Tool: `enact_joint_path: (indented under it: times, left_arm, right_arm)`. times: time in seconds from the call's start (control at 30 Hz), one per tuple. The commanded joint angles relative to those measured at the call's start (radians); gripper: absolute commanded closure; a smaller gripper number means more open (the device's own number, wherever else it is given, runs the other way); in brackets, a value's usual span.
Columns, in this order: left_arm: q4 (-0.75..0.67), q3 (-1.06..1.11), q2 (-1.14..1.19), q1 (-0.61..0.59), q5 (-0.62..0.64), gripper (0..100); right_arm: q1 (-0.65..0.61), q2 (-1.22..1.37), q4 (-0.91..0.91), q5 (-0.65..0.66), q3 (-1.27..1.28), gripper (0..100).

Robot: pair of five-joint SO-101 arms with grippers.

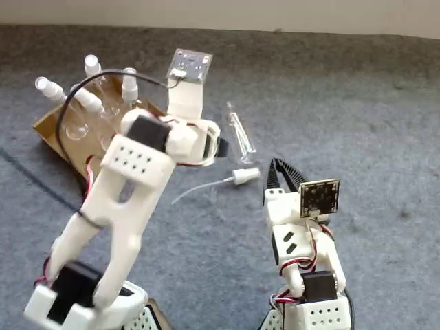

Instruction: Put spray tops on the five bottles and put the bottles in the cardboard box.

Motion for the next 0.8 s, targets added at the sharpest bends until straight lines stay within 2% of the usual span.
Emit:
enact_joint_path:
  times: [0.0, 0.17, 0.3, 0.77]
  left_arm:
    - [0.006, -0.203, 0.200, 0.035, 0.081, 74]
    - [0.005, -0.371, 0.415, 0.050, 0.187, 57]
    - [-0.002, -0.524, 0.570, 0.042, 0.215, 49]
    - [0.006, -1.029, 1.112, 0.024, 0.209, 58]
  right_arm:
    - [0.012, -0.005, 0.002, -0.002, 0.113, 99.0]
    - [0.012, -0.005, 0.002, 0.000, 0.113, 99.0]
    - [0.012, -0.005, 0.002, 0.000, 0.113, 99.0]
    - [0.012, -0.005, 0.002, 0.000, 0.113, 99.0]
